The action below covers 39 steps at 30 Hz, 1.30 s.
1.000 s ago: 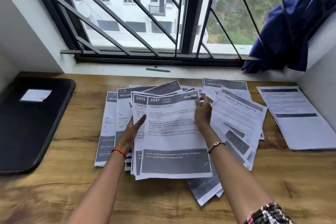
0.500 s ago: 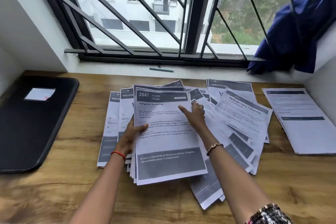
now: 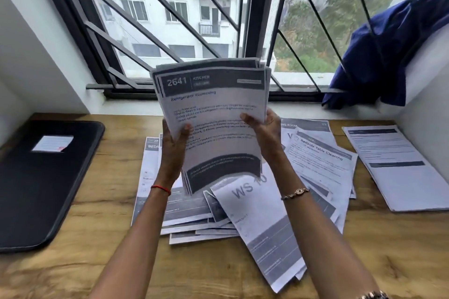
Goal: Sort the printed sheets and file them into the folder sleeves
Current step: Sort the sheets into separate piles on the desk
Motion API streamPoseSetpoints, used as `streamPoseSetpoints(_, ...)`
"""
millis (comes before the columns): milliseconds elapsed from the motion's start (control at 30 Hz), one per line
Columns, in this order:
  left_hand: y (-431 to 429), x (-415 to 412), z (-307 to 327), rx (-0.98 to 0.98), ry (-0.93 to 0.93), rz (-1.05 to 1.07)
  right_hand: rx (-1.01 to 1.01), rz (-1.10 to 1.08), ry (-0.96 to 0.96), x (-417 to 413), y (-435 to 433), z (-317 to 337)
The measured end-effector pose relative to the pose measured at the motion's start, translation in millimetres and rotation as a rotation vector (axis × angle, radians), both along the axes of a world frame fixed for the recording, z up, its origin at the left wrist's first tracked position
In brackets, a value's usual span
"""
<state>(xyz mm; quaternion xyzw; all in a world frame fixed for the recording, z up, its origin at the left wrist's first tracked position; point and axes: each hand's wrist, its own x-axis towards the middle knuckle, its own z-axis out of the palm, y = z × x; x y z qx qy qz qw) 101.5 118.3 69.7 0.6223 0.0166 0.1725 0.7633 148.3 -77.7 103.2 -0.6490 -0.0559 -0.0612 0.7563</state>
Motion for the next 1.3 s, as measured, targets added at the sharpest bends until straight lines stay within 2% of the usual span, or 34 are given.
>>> streamPoseSetpoints(67,-3.8,-1.6,1.4,0.027,-0.060,0.017,0.001,-0.004,-0.055,-5.8,0.1,-0.3)
streamPoseSetpoints(233,-12.7,-14.3,-19.6,0.069,0.003,0.079,-0.119,-0.033,0.019,-23.1,0.5,-34.0)
streamPoseSetpoints(433,-6.8,-3.5,-32.0,0.138,0.069,0.104,-0.124,-0.048,0.022,-26.0,7.6,-42.3)
streamPoseSetpoints(800,-4.5,-1.1,-27.2,0.132,0.071,0.104,-0.123,-0.169,0.044,-27.2,14.5,-43.7)
streamPoseSetpoints(967,0.8,-9.5,-37.4,0.126,0.117,0.080,-0.169,-0.095,0.086,-34.7,19.2,-64.4)
streamPoseSetpoints(1300,17.2,-8.3,-30.9,0.140,0.174,0.057,-0.148,-0.144,0.088,-34.6,33.0,-65.8)
